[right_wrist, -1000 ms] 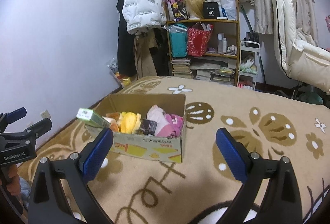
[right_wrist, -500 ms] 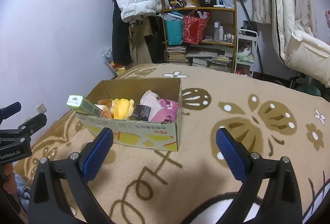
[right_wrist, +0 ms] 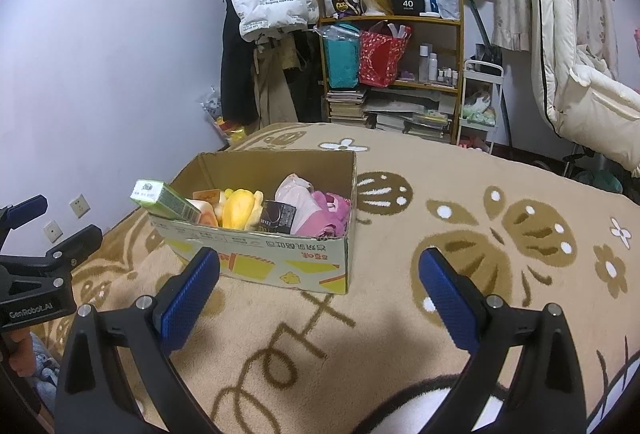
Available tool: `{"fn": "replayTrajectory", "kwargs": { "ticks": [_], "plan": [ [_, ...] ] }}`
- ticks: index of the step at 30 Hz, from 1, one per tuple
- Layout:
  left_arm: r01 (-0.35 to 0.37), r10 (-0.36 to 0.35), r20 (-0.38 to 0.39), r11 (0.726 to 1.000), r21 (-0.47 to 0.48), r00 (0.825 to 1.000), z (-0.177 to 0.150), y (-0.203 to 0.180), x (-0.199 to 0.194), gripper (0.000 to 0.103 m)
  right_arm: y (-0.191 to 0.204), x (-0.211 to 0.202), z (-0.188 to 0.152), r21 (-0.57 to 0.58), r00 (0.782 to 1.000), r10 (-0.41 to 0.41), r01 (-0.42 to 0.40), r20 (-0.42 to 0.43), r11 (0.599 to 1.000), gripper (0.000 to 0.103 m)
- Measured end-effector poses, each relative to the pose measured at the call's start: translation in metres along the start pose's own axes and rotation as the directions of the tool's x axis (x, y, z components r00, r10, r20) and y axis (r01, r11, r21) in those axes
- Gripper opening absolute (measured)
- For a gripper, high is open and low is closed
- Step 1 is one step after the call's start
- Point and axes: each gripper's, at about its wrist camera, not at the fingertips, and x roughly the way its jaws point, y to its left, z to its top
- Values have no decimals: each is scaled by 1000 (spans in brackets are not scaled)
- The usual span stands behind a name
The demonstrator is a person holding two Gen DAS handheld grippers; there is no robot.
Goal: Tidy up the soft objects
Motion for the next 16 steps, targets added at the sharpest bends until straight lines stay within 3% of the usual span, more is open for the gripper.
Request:
{"fn": "replayTrajectory", "kwargs": {
  "ticks": [16],
  "plan": [
    [-5, 5, -2, 1000, -5, 1000, 2, 6, 1, 103, 1, -1, 1, -10, 1000, -3, 3, 3, 1000, 103]
  ]
}}
